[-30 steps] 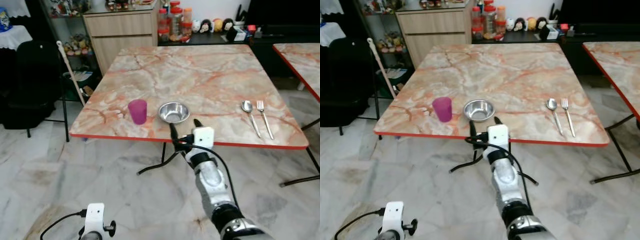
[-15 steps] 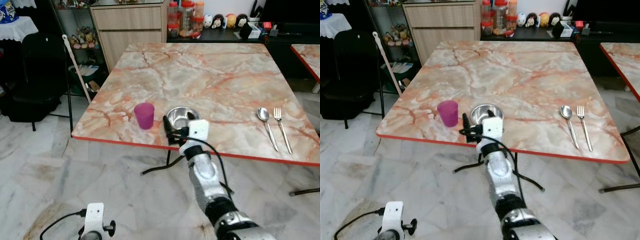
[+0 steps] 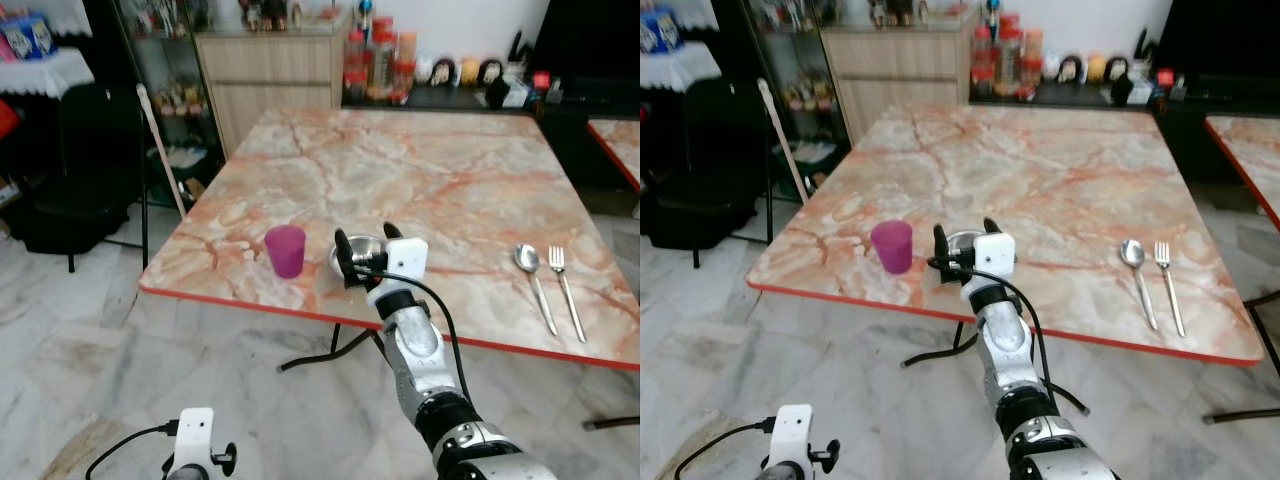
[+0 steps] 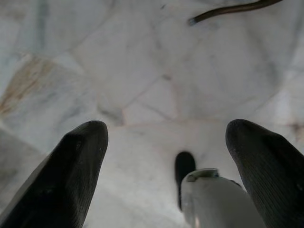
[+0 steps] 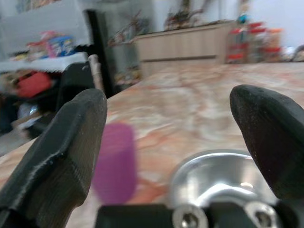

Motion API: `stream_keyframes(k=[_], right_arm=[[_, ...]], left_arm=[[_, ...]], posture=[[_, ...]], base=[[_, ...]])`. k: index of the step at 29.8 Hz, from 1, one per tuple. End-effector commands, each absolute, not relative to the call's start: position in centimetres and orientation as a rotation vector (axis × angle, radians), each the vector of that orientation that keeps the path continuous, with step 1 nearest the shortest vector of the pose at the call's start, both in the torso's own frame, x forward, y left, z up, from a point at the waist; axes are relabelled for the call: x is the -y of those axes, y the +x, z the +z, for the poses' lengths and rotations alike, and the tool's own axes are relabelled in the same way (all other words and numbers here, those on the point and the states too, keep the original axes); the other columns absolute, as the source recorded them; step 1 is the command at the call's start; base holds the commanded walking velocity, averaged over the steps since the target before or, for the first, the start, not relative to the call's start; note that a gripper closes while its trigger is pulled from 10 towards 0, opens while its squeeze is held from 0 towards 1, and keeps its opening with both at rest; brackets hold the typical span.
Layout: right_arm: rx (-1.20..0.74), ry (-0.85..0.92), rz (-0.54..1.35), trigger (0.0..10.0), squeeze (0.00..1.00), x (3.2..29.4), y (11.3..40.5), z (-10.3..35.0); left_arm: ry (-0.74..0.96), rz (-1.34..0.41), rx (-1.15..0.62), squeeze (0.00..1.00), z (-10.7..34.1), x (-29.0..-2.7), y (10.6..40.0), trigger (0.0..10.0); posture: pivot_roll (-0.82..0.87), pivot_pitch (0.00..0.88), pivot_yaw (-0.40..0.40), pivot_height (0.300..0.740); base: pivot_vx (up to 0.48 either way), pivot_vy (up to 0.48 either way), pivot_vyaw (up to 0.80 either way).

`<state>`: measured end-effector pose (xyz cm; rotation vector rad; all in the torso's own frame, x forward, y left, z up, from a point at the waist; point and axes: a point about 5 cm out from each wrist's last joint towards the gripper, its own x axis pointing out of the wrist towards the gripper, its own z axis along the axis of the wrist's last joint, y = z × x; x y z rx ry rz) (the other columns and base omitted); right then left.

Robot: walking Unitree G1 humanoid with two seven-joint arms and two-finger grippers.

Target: Setting the table

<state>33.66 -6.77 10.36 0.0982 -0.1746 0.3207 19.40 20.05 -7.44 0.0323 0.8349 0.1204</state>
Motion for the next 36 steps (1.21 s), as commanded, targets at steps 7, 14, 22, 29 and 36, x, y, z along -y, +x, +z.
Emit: stream_keyframes(k=[7, 14, 22, 29, 36], right_arm=[[0.195, 0.103, 0.319, 10.0, 0.00, 6.98, 33.78, 10.72], [0.199, 0.107, 0.319, 10.0, 0.00, 6.81, 33.77, 10.82], [0.199, 0.111, 0.320, 10.0, 0.00, 6.69, 33.78, 10.86], [0.202, 0.112, 0.327, 10.0, 0.00, 6.58, 33.79, 10.97], [0.200, 0.113, 0.337, 10.0, 0.00, 6.45, 33.82, 11.01]], left_arm=[[0.037, 0.123, -0.831, 0.00, -7.40, -20.06, 19.46, 10.0], [0.038, 0.124, -0.830, 0.00, -7.37, -20.15, 19.47, 10.0], [0.041, 0.125, -0.830, 0.00, -7.34, -20.25, 19.52, 10.0], [0.041, 0.127, -0.830, 0.00, -7.33, -20.30, 19.51, 10.0], [0.039, 0.128, -0.829, 0.00, -7.34, -20.25, 19.50, 10.0]], posture=[[0.03, 0.000, 0.048, 0.736], [0.03, 0.000, 0.052, 0.736], [0.03, 0.000, 0.056, 0.736], [0.03, 0.000, 0.055, 0.736], [0.03, 0.000, 0.052, 0.736]], base=[[0.276, 0.000, -0.42], [0.276, 0.000, 0.00], [0.275, 0.000, 0.00], [0.275, 0.000, 0.00], [0.277, 0.000, 0.00]])
